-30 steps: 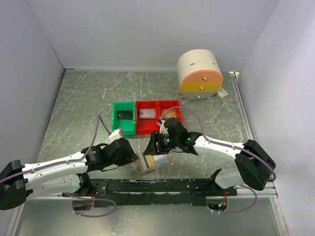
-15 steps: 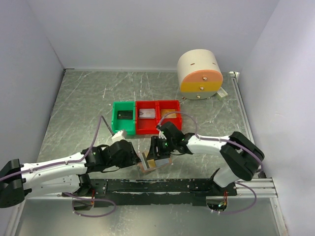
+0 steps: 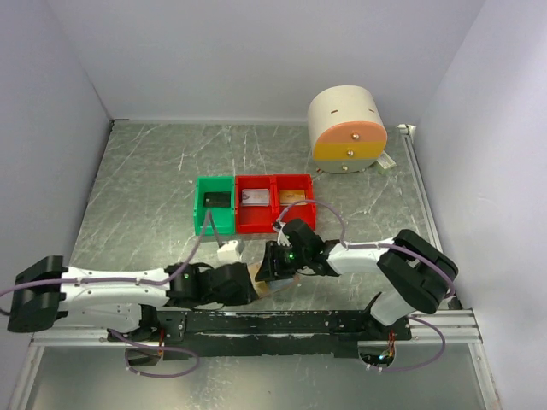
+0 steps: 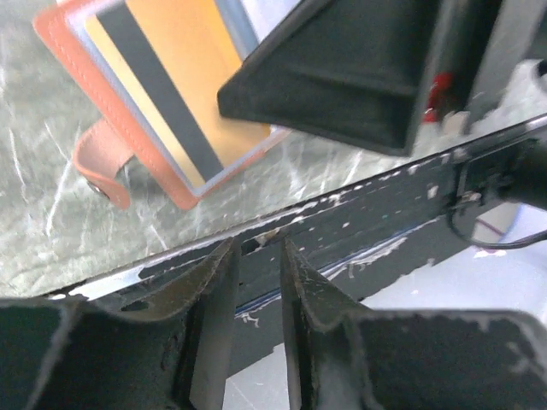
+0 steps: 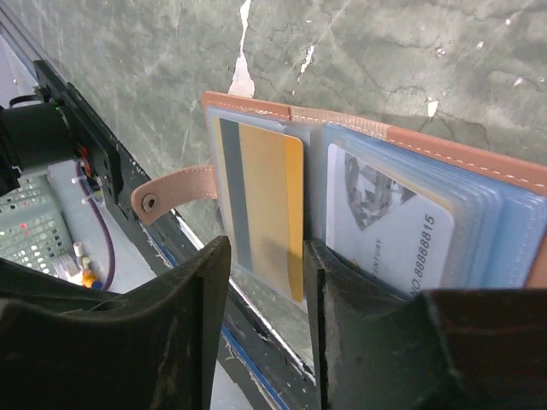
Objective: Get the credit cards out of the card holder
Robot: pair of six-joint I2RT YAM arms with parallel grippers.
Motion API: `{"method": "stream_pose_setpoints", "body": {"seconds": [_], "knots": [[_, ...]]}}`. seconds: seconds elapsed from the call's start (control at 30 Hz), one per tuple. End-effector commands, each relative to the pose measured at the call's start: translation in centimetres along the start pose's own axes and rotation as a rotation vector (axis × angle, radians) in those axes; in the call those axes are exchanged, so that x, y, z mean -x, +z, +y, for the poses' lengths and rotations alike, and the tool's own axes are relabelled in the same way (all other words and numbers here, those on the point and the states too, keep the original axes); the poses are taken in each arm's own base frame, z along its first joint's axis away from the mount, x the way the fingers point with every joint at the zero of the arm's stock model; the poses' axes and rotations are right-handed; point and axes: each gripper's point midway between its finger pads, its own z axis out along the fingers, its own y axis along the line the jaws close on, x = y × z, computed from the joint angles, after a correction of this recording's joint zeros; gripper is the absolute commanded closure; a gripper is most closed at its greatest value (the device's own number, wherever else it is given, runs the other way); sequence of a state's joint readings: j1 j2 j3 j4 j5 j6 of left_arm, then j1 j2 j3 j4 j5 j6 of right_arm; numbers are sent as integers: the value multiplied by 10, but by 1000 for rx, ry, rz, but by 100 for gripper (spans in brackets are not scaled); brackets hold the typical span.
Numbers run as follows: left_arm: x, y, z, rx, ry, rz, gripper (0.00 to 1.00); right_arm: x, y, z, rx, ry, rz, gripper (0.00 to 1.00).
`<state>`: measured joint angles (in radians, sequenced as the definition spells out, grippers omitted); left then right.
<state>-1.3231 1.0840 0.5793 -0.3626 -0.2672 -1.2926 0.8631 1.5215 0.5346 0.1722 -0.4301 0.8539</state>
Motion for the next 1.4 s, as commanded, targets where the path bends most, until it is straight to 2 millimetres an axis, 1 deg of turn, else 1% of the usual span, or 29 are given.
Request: {"method": "stream_pose_setpoints", "body": {"seconds": [0.0,0.13,0.27,0.37,0.47,0.53,0.63,0.73,0.8,0.97,1.0,1.13,1.27,1.33,1.37], "knots": [[-5,9,-5,47,-39,-89,65,-11,2,-10,10,29,-5,61],[-9,17,6,89,-69,-157,66,-12,4,-22,-31,22,-18,62],[-11,28,11,83,-88,-185,61,-14,0,-34,-77,20,-48,62],[-10,33,19,128,-112,-205,61,-15,-2,-40,-90,22,-71,63],[-7,36,35,195,-153,-243,61,-14,-1,-44,-99,17,-81,66],[-2,36,44,205,-177,-280,62,-13,0,-44,-96,16,-83,67],[9,33,35,135,-177,-318,61,-10,3,-42,-89,11,-87,69],[17,34,30,107,-152,-315,57,-7,4,-40,-83,11,-92,71],[20,37,26,91,-134,-292,55,-7,5,-39,-72,17,-92,71],[21,43,27,84,-147,-263,55,-9,6,-38,-67,28,-87,71],[20,45,29,86,-156,-253,56,-9,5,-39,-67,30,-89,71],[19,50,47,157,-181,-231,58,-10,5,-38,-56,34,-88,71],[16,51,60,217,-197,-223,60,-9,6,-36,-46,35,-87,72],[14,53,62,219,-194,-218,60,-9,5,-33,-28,39,-84,73],[13,55,61,207,-181,-214,62,-9,5,-30,-12,36,-87,73]]}}
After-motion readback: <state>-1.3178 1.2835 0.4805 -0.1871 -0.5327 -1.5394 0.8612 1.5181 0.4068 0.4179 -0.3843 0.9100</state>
